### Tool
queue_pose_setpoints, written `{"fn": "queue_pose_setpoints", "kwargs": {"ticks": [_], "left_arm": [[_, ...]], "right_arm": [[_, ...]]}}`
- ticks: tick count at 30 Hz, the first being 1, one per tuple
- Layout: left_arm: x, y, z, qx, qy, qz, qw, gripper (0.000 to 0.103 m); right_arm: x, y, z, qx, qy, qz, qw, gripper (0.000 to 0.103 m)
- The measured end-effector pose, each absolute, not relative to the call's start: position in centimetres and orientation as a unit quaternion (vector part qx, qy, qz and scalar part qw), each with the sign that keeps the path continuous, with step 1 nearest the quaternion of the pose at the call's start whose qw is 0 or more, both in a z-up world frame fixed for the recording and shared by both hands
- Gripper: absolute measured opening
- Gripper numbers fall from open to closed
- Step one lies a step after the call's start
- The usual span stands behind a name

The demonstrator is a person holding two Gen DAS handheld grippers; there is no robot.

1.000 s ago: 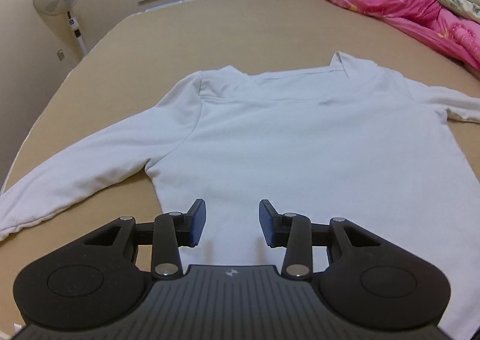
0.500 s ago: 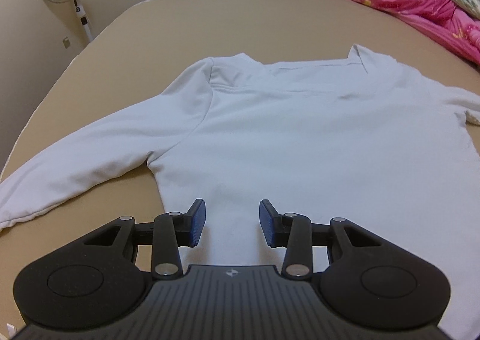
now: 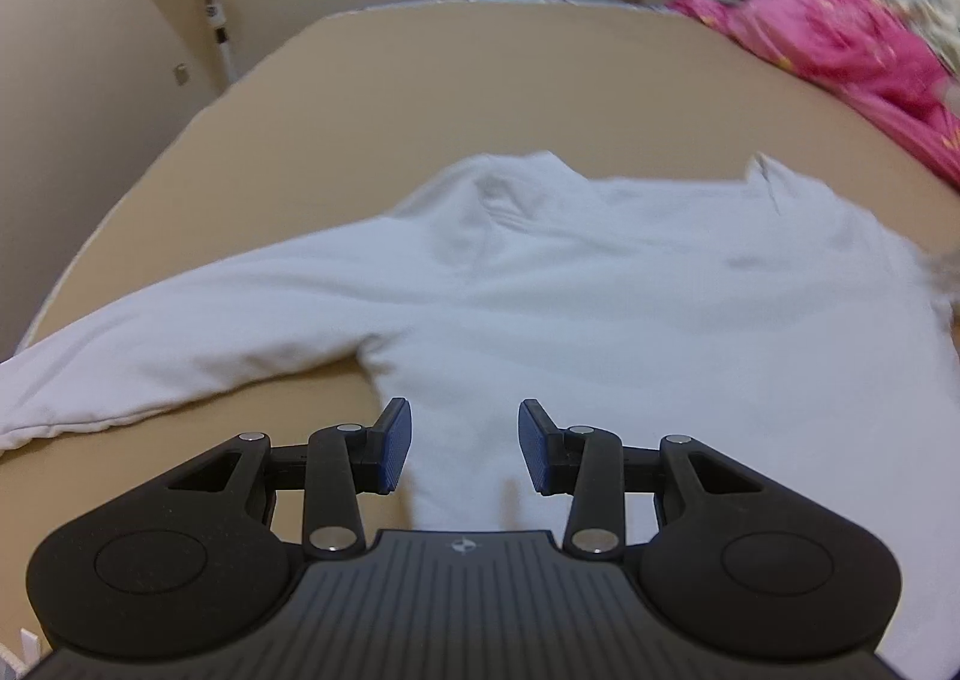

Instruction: Fold small clothes

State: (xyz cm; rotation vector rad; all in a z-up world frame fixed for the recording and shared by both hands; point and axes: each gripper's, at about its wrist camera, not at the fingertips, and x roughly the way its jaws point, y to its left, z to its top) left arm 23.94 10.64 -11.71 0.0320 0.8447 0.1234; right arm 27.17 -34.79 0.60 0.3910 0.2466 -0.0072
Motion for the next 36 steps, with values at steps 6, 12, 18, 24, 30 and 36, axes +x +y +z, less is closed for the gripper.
{"fn": "queue_pose_setpoints", "kwargs": {"ticks": [6, 12, 18, 24, 30, 36], "left_arm": [[24.5, 14.9, -10.2, -0.059, 0.404, 0.088, 0.908, 0.044], [25.5, 17.3, -9.9, -0.120, 0.416, 0.061, 0.899, 0.035], [28.6, 18.1, -10.9, -0.179, 0.432, 0.032, 0.884, 0.035], [31.3, 18.7, -13.0, -0.199, 0.442, 0.049, 0.873, 0.035], [32.7, 19.1, -15.2, -0.218, 0.461, 0.056, 0.859, 0.035], [32.7, 17.7, -15.0, -0.170, 0.447, 0.061, 0.876, 0.000]], "right_arm": [[27.1, -9.8, -4.7, 0.267, 0.309, 0.278, 0.870, 0.032], [23.2, -6.6, -9.9, 0.174, 0.481, 0.316, 0.799, 0.028], [21.2, -18.2, -4.7, 0.101, 0.424, 0.266, 0.860, 0.031], [22.6, -26.4, -6.2, 0.101, 0.399, 0.147, 0.900, 0.041], [25.9, -29.0, -12.2, 0.320, 0.457, 0.065, 0.827, 0.041], [26.5, -31.7, -13.5, 0.423, 0.442, 0.002, 0.791, 0.027]]}}
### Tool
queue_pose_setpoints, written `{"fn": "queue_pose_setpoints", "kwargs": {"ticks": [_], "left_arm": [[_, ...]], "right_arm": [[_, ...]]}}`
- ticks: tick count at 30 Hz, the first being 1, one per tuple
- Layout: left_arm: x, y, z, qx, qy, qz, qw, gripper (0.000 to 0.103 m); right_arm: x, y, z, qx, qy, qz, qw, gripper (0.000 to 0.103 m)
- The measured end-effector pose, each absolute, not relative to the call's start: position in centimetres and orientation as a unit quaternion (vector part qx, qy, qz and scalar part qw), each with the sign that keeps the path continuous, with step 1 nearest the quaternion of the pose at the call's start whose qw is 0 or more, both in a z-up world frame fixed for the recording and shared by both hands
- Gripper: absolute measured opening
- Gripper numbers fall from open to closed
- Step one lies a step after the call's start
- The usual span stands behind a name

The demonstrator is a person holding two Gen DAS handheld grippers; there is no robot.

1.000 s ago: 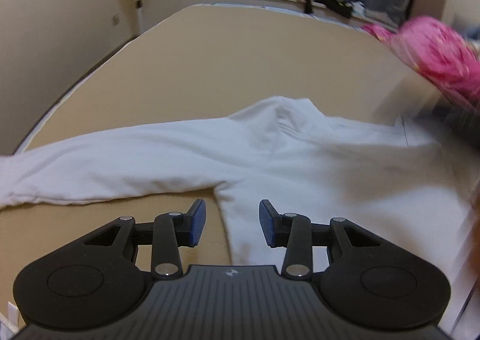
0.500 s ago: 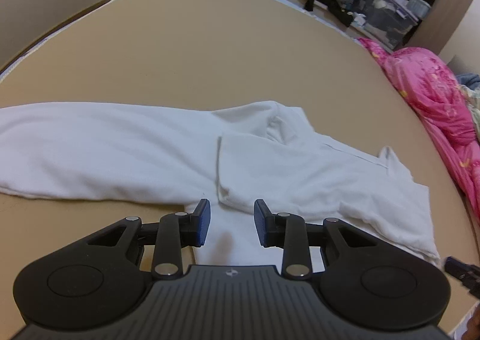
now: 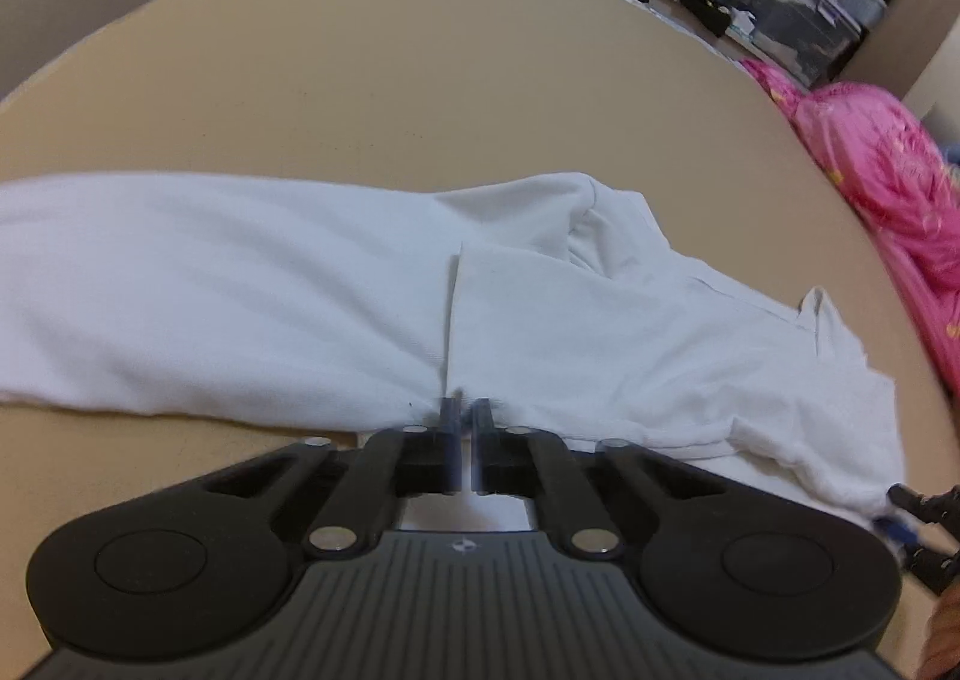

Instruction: Fold small clothes

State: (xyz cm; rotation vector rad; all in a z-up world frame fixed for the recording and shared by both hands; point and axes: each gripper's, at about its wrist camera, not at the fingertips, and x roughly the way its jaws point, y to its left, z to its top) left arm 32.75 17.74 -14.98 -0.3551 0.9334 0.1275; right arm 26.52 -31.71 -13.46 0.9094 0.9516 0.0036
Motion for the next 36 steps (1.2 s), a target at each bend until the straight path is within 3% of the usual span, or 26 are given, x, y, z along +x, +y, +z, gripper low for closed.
{"fn": "queue_pose_setpoints", "kwargs": {"ticks": [2, 7, 10, 12, 14, 17, 18, 20, 22, 23, 24, 28, 32, 36], "left_arm": [[32.2, 17.3, -13.7, -0.146, 0.424, 0.071, 0.891, 0.000], [31.4, 17.7, -12.7, -0.150, 0.413, 0.084, 0.894, 0.000], [31.6, 17.7, -13.3, -0.159, 0.427, 0.085, 0.886, 0.000], [31.3, 17.1, -12.7, -0.158, 0.410, 0.062, 0.896, 0.002], [31.2, 16.4, -12.7, -0.150, 0.411, 0.046, 0.898, 0.016], [32.0, 16.0, -13.9, -0.163, 0.436, 0.040, 0.884, 0.019], [32.2, 16.0, -14.4, -0.172, 0.444, 0.037, 0.878, 0.019], [32.5, 15.9, -15.4, -0.179, 0.458, 0.028, 0.870, 0.019], [32.8, 15.3, -16.2, -0.165, 0.463, 0.025, 0.870, 0.010], [32.8, 15.1, -16.1, -0.151, 0.460, 0.030, 0.874, 0.001], [32.6, 15.1, -15.5, -0.141, 0.452, 0.035, 0.880, 0.000], [31.3, 16.3, -12.8, -0.138, 0.417, 0.064, 0.896, 0.000], [31.6, 16.7, -13.6, -0.119, 0.442, 0.100, 0.884, 0.001], [31.2, 15.7, -12.5, -0.127, 0.396, 0.065, 0.907, 0.002]], "right_arm": [[26.5, -32.2, -13.0, 0.414, 0.433, -0.014, 0.800, 0.003], [25.3, -34.6, -10.7, 0.422, 0.394, -0.060, 0.814, 0.003], [25.7, -34.2, -13.0, 0.413, 0.477, -0.082, 0.772, 0.008], [24.7, -33.5, -11.6, 0.395, 0.469, -0.087, 0.785, 0.010], [24.3, -32.2, -9.2, 0.356, 0.437, -0.058, 0.824, 0.010], [24.8, -30.6, -6.9, 0.282, 0.390, -0.024, 0.876, 0.033], [25.2, -30.4, -7.1, 0.271, 0.390, -0.025, 0.880, 0.035], [26.1, -30.3, -8.2, 0.272, 0.404, -0.035, 0.873, 0.035], [26.9, -30.1, -9.3, 0.282, 0.418, -0.037, 0.863, 0.035], [27.0, -29.9, -9.5, 0.279, 0.421, -0.035, 0.862, 0.035], [26.9, -29.6, -9.4, 0.273, 0.420, -0.033, 0.865, 0.035], [26.4, -29.4, -8.9, 0.254, 0.416, -0.022, 0.873, 0.035], [26.4, -30.1, -10.4, 0.239, 0.465, -0.041, 0.851, 0.034], [26.0, -29.5, -9.2, 0.206, 0.451, -0.050, 0.867, 0.033]]}}
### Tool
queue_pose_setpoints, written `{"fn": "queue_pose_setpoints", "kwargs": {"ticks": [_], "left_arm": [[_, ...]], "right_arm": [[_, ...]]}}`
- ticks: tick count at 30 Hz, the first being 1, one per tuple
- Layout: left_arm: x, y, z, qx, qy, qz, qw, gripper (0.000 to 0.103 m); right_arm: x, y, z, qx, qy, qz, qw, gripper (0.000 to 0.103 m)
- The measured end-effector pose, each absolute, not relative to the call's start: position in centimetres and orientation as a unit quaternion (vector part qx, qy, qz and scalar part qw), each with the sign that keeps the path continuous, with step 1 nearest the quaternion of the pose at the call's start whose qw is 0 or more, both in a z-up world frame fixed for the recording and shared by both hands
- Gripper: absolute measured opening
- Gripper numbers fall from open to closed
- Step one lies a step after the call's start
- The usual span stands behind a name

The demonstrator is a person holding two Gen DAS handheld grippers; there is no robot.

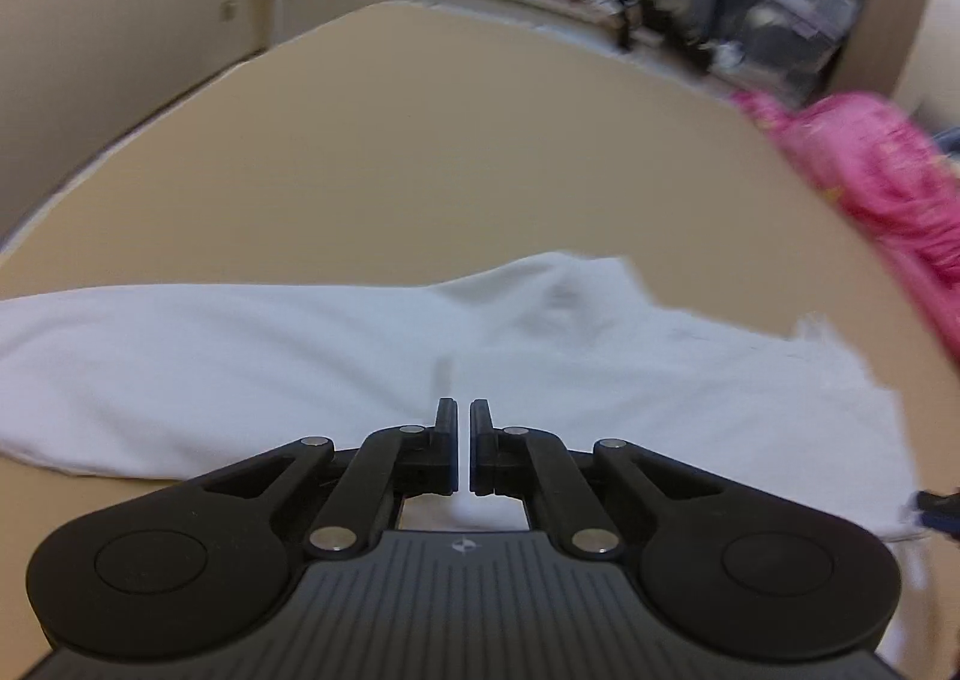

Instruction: Fold small clothes

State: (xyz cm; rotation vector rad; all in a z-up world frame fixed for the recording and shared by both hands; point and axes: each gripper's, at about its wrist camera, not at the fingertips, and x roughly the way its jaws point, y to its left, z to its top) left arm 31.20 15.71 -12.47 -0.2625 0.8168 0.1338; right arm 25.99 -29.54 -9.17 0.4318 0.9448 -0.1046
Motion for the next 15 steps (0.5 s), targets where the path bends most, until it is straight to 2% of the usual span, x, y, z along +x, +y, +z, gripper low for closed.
{"fn": "queue_pose_setpoints", "kwargs": {"ticks": [2, 3, 4, 7, 8, 10, 11, 15], "left_arm": [[32.6, 14.8, -15.2, -0.116, 0.465, 0.042, 0.877, 0.006], [33.0, 14.5, -16.6, -0.108, 0.498, 0.046, 0.859, 0.005], [32.8, 14.4, -16.6, -0.107, 0.488, 0.055, 0.865, 0.005], [32.1, 13.7, -15.0, -0.093, 0.440, 0.049, 0.892, 0.009], [32.2, 13.4, -15.4, -0.078, 0.443, 0.050, 0.892, 0.014], [32.5, 13.0, -16.9, -0.054, 0.472, 0.057, 0.878, 0.014], [32.1, 12.7, -16.4, -0.046, 0.460, 0.061, 0.885, 0.015], [29.4, 12.4, -12.6, -0.035, 0.391, 0.067, 0.917, 0.016]], "right_arm": [[26.1, -29.7, -9.7, 0.206, 0.462, -0.052, 0.861, 0.033], [26.1, -30.0, -10.0, 0.212, 0.468, -0.057, 0.856, 0.027], [26.0, -30.1, -9.6, 0.213, 0.462, -0.064, 0.859, 0.025], [25.3, -29.2, -7.8, 0.169, 0.423, -0.045, 0.889, 0.031], [25.4, -29.0, -8.3, 0.154, 0.433, -0.046, 0.887, 0.032], [25.6, -29.1, -10.0, 0.138, 0.477, -0.045, 0.867, 0.035], [25.3, -29.0, -10.0, 0.118, 0.478, -0.047, 0.869, 0.035], [22.3, -28.8, -4.8, 0.108, 0.407, -0.014, 0.907, 0.036]]}}
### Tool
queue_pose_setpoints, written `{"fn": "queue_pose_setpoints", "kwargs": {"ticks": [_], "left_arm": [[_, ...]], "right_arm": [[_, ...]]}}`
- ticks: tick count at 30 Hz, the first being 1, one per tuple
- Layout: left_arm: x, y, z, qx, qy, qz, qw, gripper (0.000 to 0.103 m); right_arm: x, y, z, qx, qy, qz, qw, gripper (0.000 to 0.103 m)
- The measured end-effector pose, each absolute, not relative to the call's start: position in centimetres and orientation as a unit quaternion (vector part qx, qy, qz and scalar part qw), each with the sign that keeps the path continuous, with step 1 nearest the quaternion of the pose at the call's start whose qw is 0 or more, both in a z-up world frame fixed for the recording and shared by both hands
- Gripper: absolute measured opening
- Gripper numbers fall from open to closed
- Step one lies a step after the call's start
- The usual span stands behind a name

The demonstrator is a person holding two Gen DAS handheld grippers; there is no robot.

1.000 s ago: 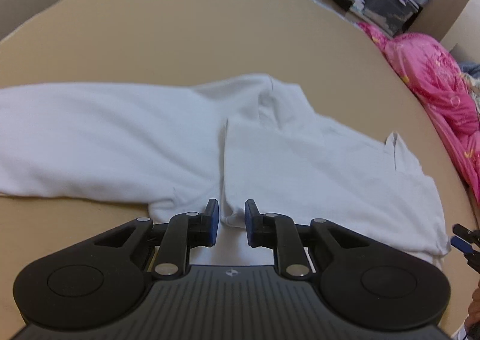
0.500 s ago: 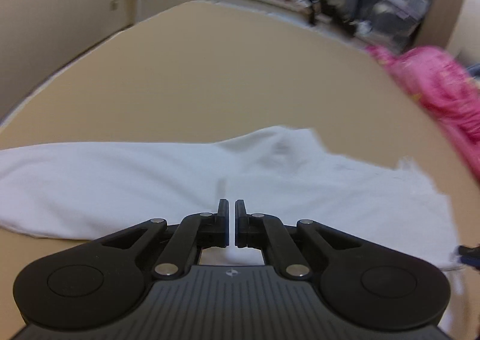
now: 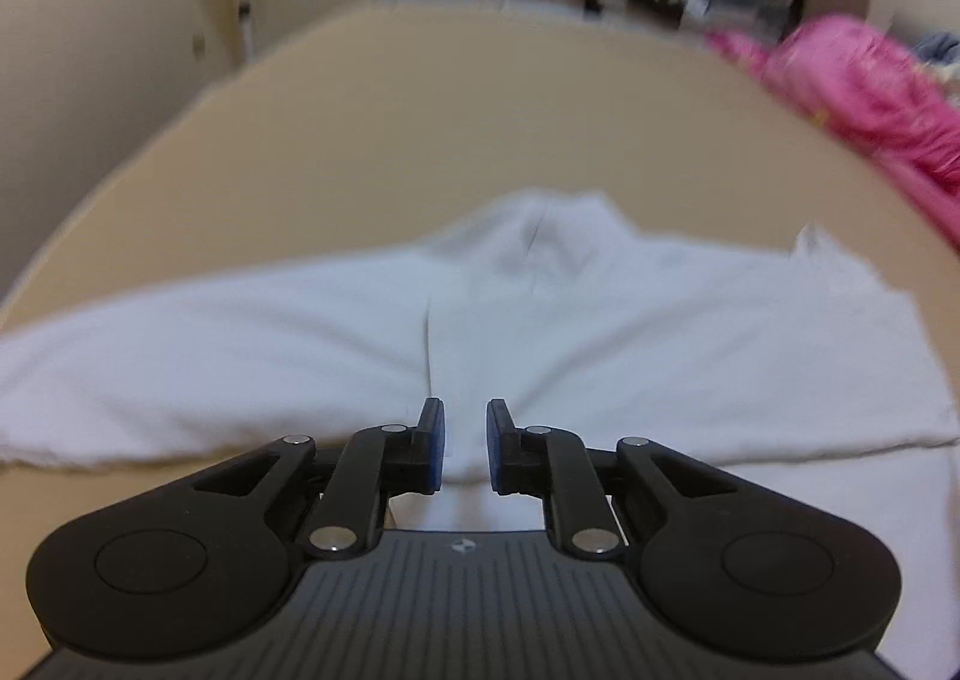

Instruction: Fold small clothes

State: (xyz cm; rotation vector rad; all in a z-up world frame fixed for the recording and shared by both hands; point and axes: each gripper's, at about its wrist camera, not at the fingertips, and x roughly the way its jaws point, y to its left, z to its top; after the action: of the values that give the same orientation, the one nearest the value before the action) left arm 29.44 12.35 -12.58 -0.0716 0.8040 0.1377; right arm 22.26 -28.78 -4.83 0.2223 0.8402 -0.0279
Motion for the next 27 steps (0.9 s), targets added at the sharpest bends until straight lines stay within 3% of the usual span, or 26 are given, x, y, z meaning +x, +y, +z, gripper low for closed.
{"fn": "queue_pose_setpoints", "kwargs": {"ticks": [3, 11, 17, 20, 22, 24, 27], "left_arm": [[28.0, 12.5, -10.8, -0.020, 0.368, 0.077, 0.926, 0.016], [21.5, 15.4, -5.7, -0.069, 0.340, 0.077, 0.935, 0.017], [19.1, 23.1, -5.8, -0.114, 0.310, 0.122, 0.936, 0.017], [18.7, 29.3, -8.4, -0.170, 0.363, 0.186, 0.897, 0.016], [17.7, 33.4, -9.1, -0.229, 0.355, 0.207, 0.882, 0.020], [16.7, 36.8, -10.3, -0.282, 0.353, 0.225, 0.863, 0.033], [15.2, 41.1, -12.1, -0.352, 0.351, 0.252, 0.830, 0.038]], "right_arm": [[18.9, -28.9, -0.3, 0.097, 0.343, 0.017, 0.934, 0.046], [10.8, -31.7, 5.5, 0.059, 0.195, 0.002, 0.979, 0.053], [10.0, -32.6, 3.6, 0.102, 0.240, -0.008, 0.965, 0.052], [10.6, -31.2, 3.1, 0.080, 0.242, -0.001, 0.967, 0.051], [11.2, -30.7, 2.5, 0.069, 0.249, 0.004, 0.966, 0.051], [11.7, -30.1, 2.3, 0.073, 0.256, 0.008, 0.964, 0.051], [12.1, -29.5, 1.9, 0.072, 0.265, 0.006, 0.962, 0.051]]}}
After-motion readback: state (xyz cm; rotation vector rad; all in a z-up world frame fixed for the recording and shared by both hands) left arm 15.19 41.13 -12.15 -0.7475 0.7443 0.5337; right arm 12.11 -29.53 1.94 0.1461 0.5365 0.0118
